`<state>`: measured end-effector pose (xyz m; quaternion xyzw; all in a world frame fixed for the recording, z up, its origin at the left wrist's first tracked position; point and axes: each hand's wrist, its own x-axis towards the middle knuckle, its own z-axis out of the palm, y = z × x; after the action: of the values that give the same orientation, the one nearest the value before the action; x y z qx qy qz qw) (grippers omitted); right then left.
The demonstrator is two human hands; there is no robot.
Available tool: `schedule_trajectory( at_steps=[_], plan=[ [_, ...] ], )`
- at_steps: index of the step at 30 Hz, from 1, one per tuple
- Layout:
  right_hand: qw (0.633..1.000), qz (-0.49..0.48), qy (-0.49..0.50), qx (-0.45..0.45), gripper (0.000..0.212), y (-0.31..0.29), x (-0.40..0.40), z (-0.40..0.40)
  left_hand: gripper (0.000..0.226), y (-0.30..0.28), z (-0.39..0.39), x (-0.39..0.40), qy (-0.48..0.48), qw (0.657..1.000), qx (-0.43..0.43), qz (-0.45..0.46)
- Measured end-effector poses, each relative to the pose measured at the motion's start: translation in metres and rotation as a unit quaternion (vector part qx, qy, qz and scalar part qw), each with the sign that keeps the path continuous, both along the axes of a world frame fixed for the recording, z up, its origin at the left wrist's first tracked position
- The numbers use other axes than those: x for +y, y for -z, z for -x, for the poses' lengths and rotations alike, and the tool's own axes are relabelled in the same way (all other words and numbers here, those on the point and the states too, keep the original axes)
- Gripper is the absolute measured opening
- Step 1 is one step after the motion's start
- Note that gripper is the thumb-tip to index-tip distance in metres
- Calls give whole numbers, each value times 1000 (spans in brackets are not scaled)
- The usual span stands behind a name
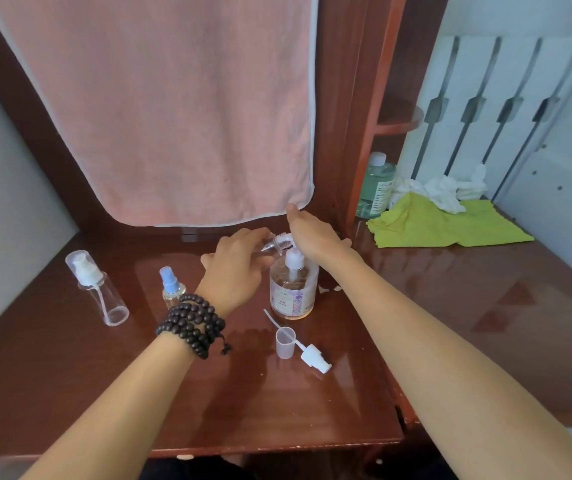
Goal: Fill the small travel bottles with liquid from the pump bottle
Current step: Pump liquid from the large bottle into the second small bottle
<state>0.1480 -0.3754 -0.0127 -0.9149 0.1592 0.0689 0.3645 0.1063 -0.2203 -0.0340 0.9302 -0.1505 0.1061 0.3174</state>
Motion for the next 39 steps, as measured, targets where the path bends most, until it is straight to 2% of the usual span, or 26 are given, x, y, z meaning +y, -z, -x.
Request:
schedule_trajectory(
  at_steps=[10, 16, 22, 28, 33, 39],
  plan=[
    [998, 16, 35, 39, 69, 17, 3, -2, 36, 12, 5, -6, -24, 999, 14, -20],
    [1000, 13, 6, 1, 68, -3, 2, 2, 35, 0, 4, -2, -17, 1000, -5, -7],
    [1000, 24, 14, 6, 61, 5, 4, 3, 37, 5, 6, -6, -23, 1000, -9, -16],
    [999, 34, 24, 14, 68, 13, 9, 4, 37, 12, 9, -5, -28, 1000, -2, -10],
    [1000, -6, 12, -5, 65, -2, 3, 1, 36, -2, 3, 0, -4, 1000, -11, -26],
    [1000, 11, 21, 5, 64, 10, 5, -3, 39, 5, 5, -4, -15, 999, -16, -33]
  ],
)
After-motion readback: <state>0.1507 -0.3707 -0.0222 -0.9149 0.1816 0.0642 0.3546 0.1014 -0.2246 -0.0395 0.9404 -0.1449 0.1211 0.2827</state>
